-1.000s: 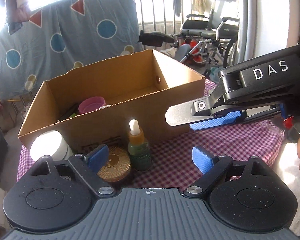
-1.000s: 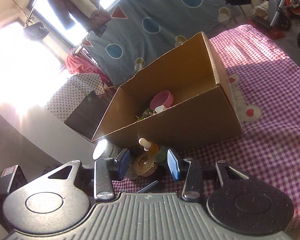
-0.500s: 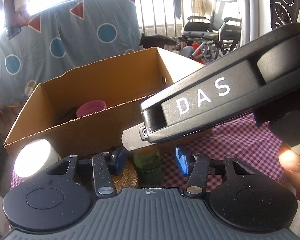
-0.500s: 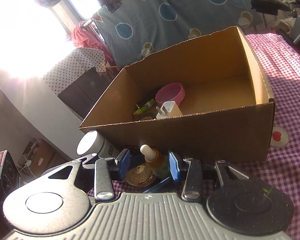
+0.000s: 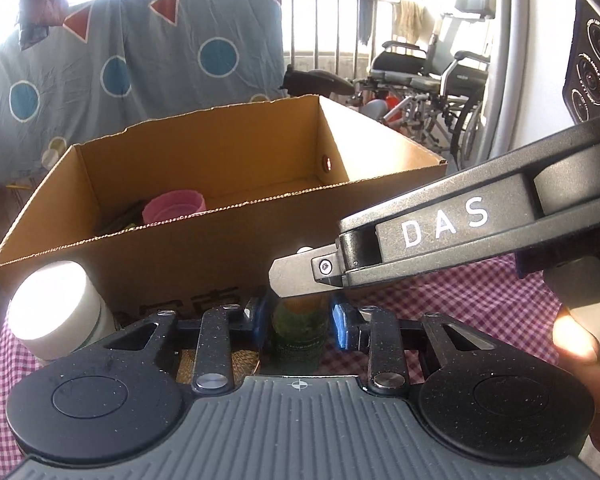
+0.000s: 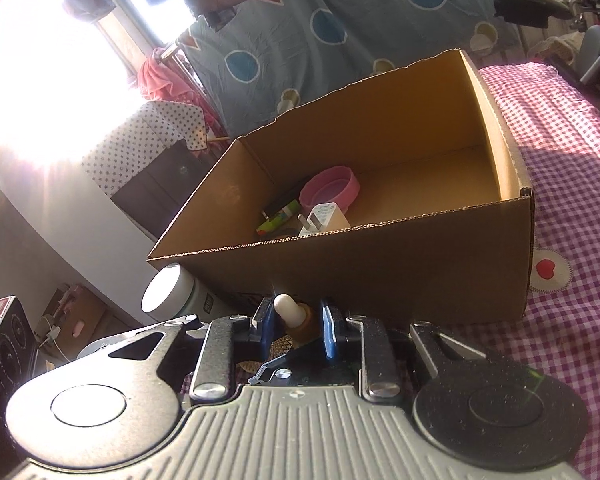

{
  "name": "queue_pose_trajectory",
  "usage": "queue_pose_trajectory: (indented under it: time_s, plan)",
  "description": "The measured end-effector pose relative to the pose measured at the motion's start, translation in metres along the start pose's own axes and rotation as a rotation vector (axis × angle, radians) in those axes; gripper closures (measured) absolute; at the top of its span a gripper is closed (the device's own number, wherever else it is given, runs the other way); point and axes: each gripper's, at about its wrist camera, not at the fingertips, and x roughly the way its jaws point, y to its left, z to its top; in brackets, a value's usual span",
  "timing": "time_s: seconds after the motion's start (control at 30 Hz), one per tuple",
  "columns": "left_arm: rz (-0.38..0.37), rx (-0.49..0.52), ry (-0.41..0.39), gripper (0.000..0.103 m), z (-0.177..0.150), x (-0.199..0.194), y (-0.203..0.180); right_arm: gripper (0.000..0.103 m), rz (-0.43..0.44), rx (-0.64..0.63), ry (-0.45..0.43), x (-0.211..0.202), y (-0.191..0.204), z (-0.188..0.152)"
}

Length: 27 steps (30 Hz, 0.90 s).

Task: Organize rigid objects
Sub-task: 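Close the right gripper around the green dropper bottle, then lift the dropper bottle with the right gripper over the box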

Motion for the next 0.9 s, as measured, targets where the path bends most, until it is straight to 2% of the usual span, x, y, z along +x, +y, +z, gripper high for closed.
queue_pose_trajectory:
  time_s: [0.23, 0.47, 0.6, 0.7, 0.9]
  plan:
    - [-0.054, -0.002, -0.009, 0.079, 0.002, -0.001, -0.012, 0.079, -0.015, 0.025, -0.020, -0.019, -0.007, -0.004]
    - [-0.076, 0.028, -0.008, 0.079, 0.002, 0.001, -0.024, 0.080, -0.023, 0.060, -0.040, -0.033, -0.016, -0.009]
    - [-0.060, 0.046, -0.015, 0.076, 0.000, -0.001, -0.025, 0.081, -0.016, 0.075, -0.039, -0.032, -0.021, -0.009]
    - [-0.055, 0.048, -0.003, 0.071, -0.001, 0.001, -0.023, 0.081, -0.006, 0.081, -0.040, -0.031, -0.023, -0.008]
    - [-0.030, 0.088, 0.061, 0.069, -0.009, 0.015, -0.028, 0.081, 0.014, 0.097, -0.038, -0.030, -0.029, -0.009]
